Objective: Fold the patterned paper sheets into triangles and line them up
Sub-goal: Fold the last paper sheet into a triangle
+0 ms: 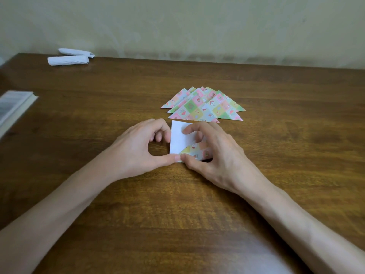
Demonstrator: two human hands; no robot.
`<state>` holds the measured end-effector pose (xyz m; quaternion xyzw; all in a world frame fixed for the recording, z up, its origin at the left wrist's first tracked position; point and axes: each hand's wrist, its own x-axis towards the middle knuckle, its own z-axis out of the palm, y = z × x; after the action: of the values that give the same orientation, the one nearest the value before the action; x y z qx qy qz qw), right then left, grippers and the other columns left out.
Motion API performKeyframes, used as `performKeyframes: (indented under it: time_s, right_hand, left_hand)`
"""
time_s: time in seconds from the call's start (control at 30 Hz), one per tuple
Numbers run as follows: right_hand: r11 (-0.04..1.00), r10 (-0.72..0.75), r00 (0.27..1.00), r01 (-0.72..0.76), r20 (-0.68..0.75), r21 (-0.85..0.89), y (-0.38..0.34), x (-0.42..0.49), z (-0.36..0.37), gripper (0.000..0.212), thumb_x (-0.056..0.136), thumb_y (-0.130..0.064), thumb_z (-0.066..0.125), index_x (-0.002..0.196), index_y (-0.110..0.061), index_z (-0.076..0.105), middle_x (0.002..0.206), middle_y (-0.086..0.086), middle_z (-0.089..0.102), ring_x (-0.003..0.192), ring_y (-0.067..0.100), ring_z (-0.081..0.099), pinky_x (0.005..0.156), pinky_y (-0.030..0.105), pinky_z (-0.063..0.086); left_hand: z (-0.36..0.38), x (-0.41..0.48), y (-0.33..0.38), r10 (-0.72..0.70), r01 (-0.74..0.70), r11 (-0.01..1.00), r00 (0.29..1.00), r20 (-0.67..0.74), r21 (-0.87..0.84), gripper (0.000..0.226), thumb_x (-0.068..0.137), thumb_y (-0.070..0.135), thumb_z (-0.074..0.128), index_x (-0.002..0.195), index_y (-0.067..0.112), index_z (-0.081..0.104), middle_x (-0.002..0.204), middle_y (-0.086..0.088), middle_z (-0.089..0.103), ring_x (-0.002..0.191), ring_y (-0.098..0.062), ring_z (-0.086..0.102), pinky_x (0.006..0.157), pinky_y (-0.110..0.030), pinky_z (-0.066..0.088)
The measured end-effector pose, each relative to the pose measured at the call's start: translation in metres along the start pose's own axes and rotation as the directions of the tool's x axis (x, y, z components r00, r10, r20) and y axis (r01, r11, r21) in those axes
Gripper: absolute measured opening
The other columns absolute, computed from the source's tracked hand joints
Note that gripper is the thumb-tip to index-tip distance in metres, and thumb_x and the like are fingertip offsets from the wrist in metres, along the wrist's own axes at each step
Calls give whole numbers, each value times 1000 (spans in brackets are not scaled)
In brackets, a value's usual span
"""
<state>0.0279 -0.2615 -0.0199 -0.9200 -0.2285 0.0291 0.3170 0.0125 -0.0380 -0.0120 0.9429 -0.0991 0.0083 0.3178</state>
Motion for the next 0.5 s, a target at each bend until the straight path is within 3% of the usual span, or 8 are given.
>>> performKeyframes:
  time_s: [0.17, 0.3, 0.4, 0.5]
  right_hand:
    - [1000, -15, 1000, 15, -11, 1, 1, -2, 2, 51, 87, -49, 74, 130, -42, 48, 117, -19, 46, 103, -8, 48, 90, 26, 33]
    - [1000, -12, 1000, 12, -7, 8, 0, 0, 2, 55, 83, -52, 76, 130, -42, 49, 116, -20, 45, 93, -4, 56, 92, 25, 34]
    - [1000, -26, 1000, 27, -15, 10, 1, 2, 1, 54, 84, -52, 76, 130, -41, 50, 116, -19, 45, 84, -3, 60, 91, 27, 39]
    - [998, -54, 997, 56, -52, 32, 4, 3, 6, 53, 84, -48, 77, 129, -37, 53, 113, -16, 46, 90, 2, 60, 96, 34, 48]
  left_hand:
    - [-3, 0, -1, -26, 25, 1000, 999, 25, 17, 47, 63, 64, 79, 95, 38, 56, 91, 17, 53, 94, -2, 50, 77, -25, 38]
    - [-3, 1, -3, -38, 37, 999, 998, 43, 31, 51, 62, 72, 76, 95, 39, 56, 95, 16, 54, 98, 0, 48, 79, -26, 37]
    - [-1, 3, -4, -50, 48, 997, 998, 33, 57, 57, 59, 82, 65, 96, 40, 56, 106, 21, 53, 111, 3, 41, 91, -28, 33]
    - [4, 4, -8, -11, 11, 994, 1000, -3, 109, 56, 64, 86, 63, 98, 42, 56, 122, 27, 46, 129, 10, 26, 105, -30, 17]
